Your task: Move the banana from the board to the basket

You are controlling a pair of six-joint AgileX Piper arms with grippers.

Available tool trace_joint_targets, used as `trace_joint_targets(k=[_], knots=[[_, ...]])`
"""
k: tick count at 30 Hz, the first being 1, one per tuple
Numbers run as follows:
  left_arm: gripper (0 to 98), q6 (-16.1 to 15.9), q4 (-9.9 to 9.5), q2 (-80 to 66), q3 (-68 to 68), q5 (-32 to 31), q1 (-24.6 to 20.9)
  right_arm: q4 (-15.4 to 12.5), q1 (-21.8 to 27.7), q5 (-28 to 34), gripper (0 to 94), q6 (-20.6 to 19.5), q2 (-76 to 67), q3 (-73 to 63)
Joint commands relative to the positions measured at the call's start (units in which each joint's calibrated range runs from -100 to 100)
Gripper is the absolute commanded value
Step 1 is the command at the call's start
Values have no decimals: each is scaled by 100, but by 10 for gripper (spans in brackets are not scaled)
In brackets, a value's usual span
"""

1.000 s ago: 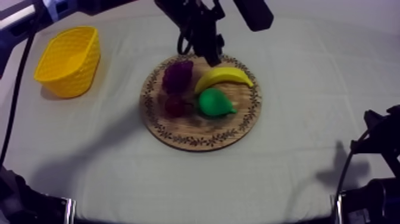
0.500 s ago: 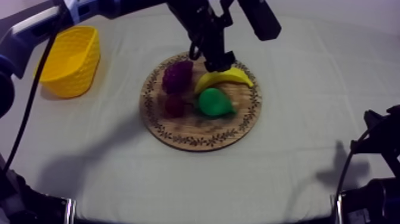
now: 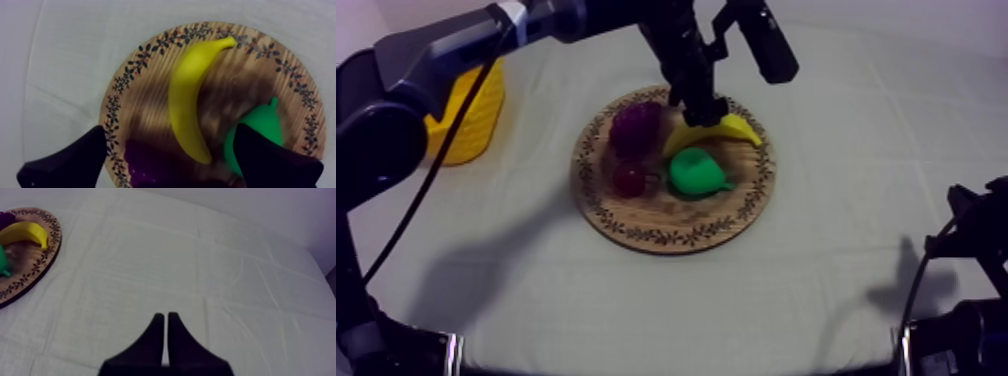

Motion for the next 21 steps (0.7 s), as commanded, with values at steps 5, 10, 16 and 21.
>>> trace_joint_targets(k=[5,10,16,21], knots=[[934,-55,9,385,-354,85,-55,2,-1,4,6,-2,-4,-3],[915,-56,-16,717,-601,127,-39,2,-1,4,6,-2,-4,-3],[872,-58,-5,1081,-803,157,-7,2,-1,4,6,-2,-4,-3],[830,-57,10,1299,-931,182,-10,2,-1,4,6,-2,-4,-3]])
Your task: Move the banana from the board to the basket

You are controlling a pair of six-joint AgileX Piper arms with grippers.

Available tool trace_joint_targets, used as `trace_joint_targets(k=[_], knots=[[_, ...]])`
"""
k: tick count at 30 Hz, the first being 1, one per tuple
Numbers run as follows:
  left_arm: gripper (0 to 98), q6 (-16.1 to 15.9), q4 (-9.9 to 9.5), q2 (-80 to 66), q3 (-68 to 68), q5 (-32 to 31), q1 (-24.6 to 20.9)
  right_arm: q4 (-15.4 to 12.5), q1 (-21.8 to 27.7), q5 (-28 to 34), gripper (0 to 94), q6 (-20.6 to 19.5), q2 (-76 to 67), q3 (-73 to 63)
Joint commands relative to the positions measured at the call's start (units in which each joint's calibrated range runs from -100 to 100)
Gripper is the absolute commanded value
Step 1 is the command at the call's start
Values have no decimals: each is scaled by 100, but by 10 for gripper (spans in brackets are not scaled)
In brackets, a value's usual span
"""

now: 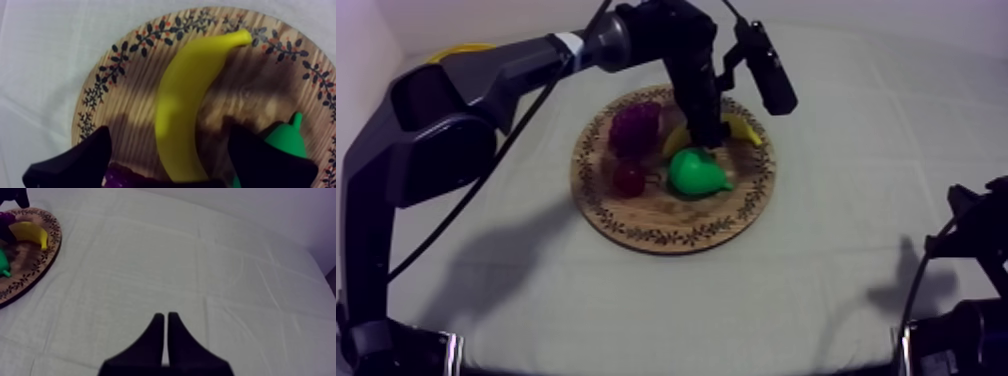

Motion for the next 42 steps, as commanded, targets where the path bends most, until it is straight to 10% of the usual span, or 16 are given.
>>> trace_joint_targets(k=[1,16,28,42], knots=[[819,0,7,67,-61,25,-3,2,-1,4,6,-2,-4,-3],[613,64,11,403,-200,71,37,2,-1,4,6,-2,-4,-3],[86,186,-38,512,-424,385,89,2,-1,4,6,-2,-4,-3],[39,421,-187,-1393,334,551,-7,2,-1,4,6,-2,-4,-3]])
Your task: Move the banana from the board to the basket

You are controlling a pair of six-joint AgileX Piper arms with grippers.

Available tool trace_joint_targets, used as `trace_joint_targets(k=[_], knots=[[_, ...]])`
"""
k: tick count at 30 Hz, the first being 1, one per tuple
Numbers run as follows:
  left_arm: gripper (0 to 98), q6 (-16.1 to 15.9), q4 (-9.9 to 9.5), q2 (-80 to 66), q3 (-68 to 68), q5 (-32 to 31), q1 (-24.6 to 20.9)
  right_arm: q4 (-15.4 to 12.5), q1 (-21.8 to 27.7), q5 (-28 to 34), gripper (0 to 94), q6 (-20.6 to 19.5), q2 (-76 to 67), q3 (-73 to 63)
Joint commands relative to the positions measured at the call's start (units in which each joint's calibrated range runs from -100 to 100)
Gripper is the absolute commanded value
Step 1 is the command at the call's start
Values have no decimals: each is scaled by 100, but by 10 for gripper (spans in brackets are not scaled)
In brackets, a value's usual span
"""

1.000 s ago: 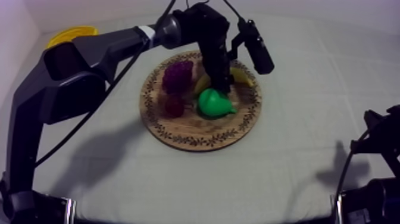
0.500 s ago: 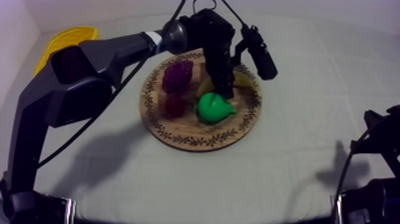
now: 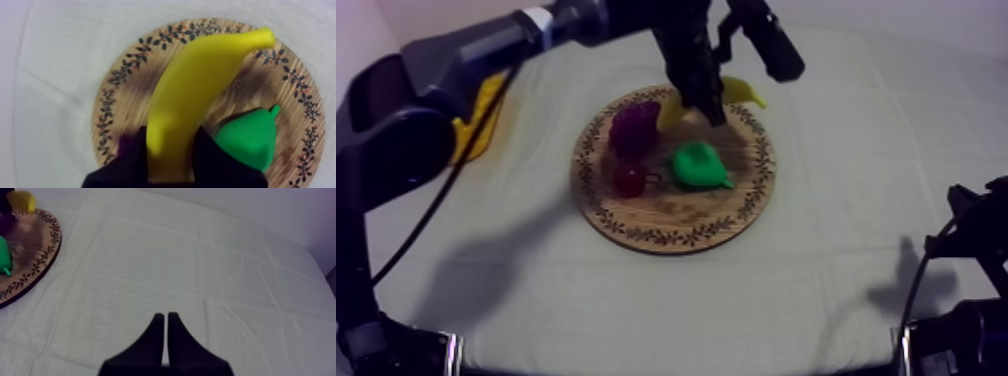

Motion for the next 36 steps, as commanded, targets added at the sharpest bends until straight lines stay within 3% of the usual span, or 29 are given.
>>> trace_joint_targets(k=[1,9,19,28,36], knots=[[40,22,-14,-649,127,28,-64,2,-1,4,6,2,-4,-3],[52,95,-78,-2219,687,177,-598,2,-1,4,6,2,-4,-3],[92,270,-255,-3562,1414,250,-1730,2,-1,4,6,2,-4,-3],[136,389,-122,-3783,2060,103,-2850,2,-1,4,6,2,-4,-3],[196,439,-76,-3699,2568,-169,-3352,2,-1,4,6,2,-4,-3]])
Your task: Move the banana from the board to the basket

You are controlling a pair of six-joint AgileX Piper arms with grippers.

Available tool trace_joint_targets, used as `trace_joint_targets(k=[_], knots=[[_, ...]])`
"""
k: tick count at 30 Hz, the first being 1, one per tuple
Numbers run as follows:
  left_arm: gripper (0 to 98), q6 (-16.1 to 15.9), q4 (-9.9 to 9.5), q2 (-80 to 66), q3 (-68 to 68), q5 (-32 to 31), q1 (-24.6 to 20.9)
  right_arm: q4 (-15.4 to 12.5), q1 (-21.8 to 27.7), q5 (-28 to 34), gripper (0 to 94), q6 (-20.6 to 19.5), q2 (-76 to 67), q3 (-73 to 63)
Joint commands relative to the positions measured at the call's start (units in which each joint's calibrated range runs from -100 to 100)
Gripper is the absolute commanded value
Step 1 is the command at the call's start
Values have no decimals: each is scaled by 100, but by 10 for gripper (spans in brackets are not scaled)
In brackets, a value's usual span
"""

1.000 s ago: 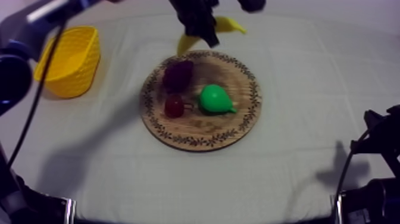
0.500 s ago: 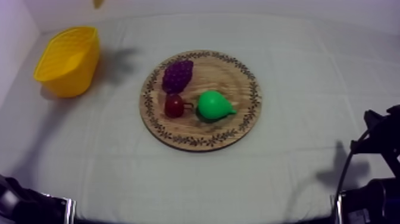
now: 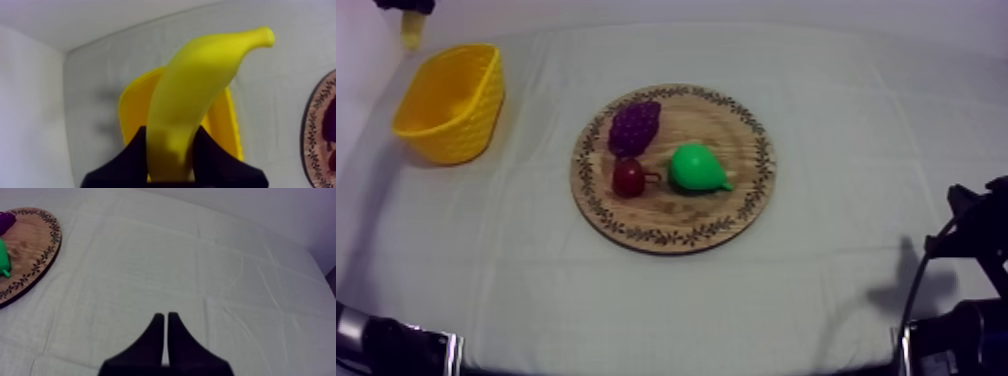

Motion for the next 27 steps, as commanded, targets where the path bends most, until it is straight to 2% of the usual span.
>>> trace_joint_targets(k=[1,11,13,20,27], knots=[[200,6,9,12,92,-43,-132,2,-1,4,6,2,-4,-3],[244,11,28,118,396,-150,-233,2,-1,4,6,2,-4,-3],[291,-8,35,125,455,-164,-242,2,-1,4,6,2,-4,-3],[556,-57,43,7,744,-342,-285,2,-1,4,6,2,-4,-3],[621,-65,60,-82,859,-429,-342,2,-1,4,6,2,-4,-3]])
